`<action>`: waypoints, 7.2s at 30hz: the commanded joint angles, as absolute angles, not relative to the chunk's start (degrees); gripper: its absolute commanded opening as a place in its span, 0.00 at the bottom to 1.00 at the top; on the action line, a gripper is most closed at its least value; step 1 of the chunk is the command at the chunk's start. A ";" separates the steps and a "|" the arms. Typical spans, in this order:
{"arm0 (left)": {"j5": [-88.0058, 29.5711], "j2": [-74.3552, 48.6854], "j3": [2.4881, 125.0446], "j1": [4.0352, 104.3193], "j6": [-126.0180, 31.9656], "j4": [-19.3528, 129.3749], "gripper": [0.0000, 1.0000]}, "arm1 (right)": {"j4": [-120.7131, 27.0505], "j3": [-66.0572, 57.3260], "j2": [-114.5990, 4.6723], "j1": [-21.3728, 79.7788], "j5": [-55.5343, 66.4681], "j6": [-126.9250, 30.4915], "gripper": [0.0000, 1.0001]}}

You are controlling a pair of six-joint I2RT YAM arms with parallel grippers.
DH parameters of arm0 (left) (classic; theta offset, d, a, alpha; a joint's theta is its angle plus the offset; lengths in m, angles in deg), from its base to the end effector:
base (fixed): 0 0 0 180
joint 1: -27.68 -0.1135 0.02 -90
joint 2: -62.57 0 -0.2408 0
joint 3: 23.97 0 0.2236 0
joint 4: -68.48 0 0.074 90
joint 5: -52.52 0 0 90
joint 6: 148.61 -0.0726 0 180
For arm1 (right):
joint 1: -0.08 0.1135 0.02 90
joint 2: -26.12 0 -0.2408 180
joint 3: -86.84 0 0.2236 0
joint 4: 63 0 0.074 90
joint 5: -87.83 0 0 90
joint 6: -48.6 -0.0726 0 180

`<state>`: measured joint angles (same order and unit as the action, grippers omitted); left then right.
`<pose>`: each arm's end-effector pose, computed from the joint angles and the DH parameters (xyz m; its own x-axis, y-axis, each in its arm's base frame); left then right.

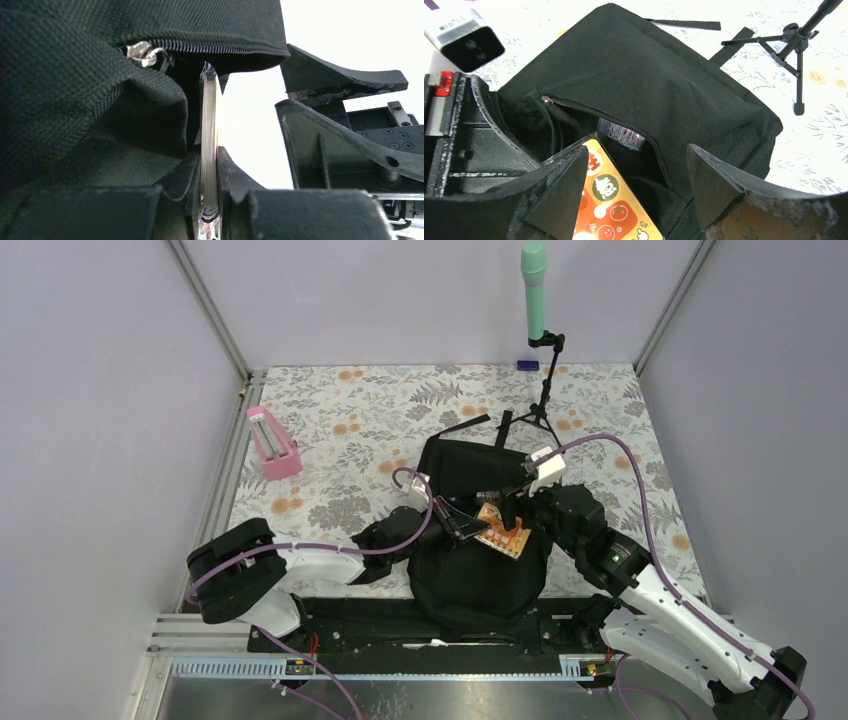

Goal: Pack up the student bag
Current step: Place the stationery in the student bag, then zip the student bag at the center of the board.

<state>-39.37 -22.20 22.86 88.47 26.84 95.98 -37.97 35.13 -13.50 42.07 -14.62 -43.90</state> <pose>0.1575 -0.2769 0.1893 -0.8608 -0.5019 -0.0840 -0.0202 0.1986 -0.9799 0.1549 0.1184 0.2814 -0.1880 -0.1119 -0.9758 -0.4894 0.8721 -0.0057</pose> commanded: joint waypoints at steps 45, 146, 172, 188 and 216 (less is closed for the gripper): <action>-52.80 -19.55 30.06 84.93 17.26 92.53 0.00 | -43.03 29.71 -22.66 42.48 -11.93 -44.92 0.00; -27.07 2.72 38.02 72.99 -18.95 40.66 0.93 | -32.14 22.50 -18.27 42.91 -2.76 -60.38 0.68; -15.18 -16.80 50.39 64.60 -32.41 29.99 0.58 | -58.42 37.58 -29.02 48.83 -18.16 -80.27 0.57; -13.06 -18.03 50.24 64.24 -34.55 29.05 0.02 | -61.46 32.05 -40.92 48.86 -15.82 -77.15 0.68; -14.62 -16.79 50.00 64.23 -34.63 28.82 0.00 | -43.56 21.26 -41.96 48.55 -5.80 -71.21 0.47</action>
<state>-15.44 -18.55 49.70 64.45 -33.81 27.52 -44.95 23.52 -43.11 48.41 -4.37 -72.08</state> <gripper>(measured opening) 0.079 0.494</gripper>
